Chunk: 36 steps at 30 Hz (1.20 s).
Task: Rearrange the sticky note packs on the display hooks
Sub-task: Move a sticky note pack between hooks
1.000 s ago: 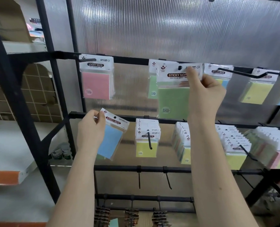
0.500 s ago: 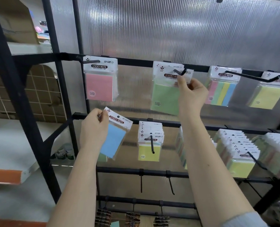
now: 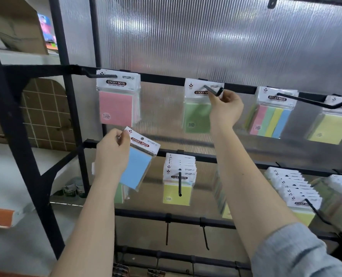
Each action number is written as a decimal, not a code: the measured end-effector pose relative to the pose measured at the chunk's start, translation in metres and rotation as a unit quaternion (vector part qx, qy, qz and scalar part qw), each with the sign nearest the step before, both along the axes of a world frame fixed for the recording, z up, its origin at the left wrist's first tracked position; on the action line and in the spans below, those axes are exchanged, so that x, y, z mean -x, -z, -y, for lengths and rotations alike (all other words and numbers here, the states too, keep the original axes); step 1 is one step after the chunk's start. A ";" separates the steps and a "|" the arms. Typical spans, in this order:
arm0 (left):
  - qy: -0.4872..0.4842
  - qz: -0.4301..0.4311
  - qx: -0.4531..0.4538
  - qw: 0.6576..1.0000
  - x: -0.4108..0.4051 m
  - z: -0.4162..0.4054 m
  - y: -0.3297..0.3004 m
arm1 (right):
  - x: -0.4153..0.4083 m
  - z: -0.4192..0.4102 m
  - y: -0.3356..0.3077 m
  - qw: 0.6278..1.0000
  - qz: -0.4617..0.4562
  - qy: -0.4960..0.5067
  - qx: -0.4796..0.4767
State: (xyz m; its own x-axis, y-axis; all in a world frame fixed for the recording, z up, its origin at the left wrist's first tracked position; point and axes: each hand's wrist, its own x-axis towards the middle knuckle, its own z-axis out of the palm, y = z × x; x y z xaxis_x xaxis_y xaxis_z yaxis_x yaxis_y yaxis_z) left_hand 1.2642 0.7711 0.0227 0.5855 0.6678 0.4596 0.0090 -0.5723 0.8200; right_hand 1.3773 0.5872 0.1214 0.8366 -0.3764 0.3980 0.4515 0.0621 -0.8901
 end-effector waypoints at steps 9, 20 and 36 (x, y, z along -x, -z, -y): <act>0.014 0.029 0.011 0.999 -0.014 0.008 -0.012 | -0.007 0.001 0.000 1.000 0.011 0.020 0.015; 0.073 0.055 0.006 0.996 0.013 -0.018 -0.017 | 0.040 -0.010 0.034 0.993 -0.019 0.113 -0.006; 0.157 0.066 0.039 0.985 0.095 -0.058 -0.015 | 0.148 -0.032 0.115 0.964 -0.127 0.087 0.216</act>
